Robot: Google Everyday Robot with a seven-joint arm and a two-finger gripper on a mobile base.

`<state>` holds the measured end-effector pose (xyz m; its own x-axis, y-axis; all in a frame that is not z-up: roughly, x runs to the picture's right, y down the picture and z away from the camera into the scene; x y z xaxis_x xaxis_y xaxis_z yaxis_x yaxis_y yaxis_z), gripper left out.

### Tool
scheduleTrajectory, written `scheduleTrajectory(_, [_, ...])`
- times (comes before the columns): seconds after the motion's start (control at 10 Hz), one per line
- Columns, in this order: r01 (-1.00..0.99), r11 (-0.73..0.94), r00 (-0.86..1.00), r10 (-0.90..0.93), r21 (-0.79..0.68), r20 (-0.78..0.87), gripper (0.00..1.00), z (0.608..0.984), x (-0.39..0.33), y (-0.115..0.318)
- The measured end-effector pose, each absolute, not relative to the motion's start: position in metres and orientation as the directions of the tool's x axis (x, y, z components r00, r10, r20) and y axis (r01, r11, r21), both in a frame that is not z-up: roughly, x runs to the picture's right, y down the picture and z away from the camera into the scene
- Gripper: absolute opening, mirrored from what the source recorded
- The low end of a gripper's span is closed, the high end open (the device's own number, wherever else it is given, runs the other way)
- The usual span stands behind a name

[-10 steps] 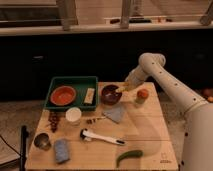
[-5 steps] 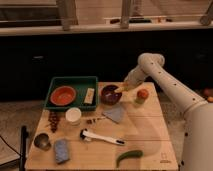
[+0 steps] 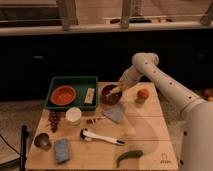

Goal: Place banana in purple bowl

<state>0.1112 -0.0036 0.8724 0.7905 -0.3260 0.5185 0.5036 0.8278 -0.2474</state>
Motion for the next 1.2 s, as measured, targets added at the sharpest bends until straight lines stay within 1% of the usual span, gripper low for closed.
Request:
scheduleTrajectory(0.6, [0.59, 0.774, 0.739, -0.401, -0.231, 0.542, 0.01, 0.877, 0.086, -0.004])
scheduleTrajectory(0.7, [0.603, 0.763, 0.731, -0.413, -0.232, 0.542, 0.06, 0.878, 0.082, -0.003])
scheduleTrajectory(0.9, [0.624, 0.746, 0.722, -0.434, -0.234, 0.539, 0.23, 0.879, 0.076, -0.002])
scheduleTrajectory(1.0, [0.631, 0.738, 0.72, -0.442, -0.239, 0.535, 0.37, 0.88, 0.074, -0.002])
scheduleTrajectory(1.1, [0.636, 0.733, 0.718, -0.447, -0.243, 0.533, 0.47, 0.882, 0.072, -0.002])
scheduleTrajectory(1.2, [0.639, 0.729, 0.717, -0.45, -0.245, 0.532, 0.56, 0.882, 0.07, -0.002])
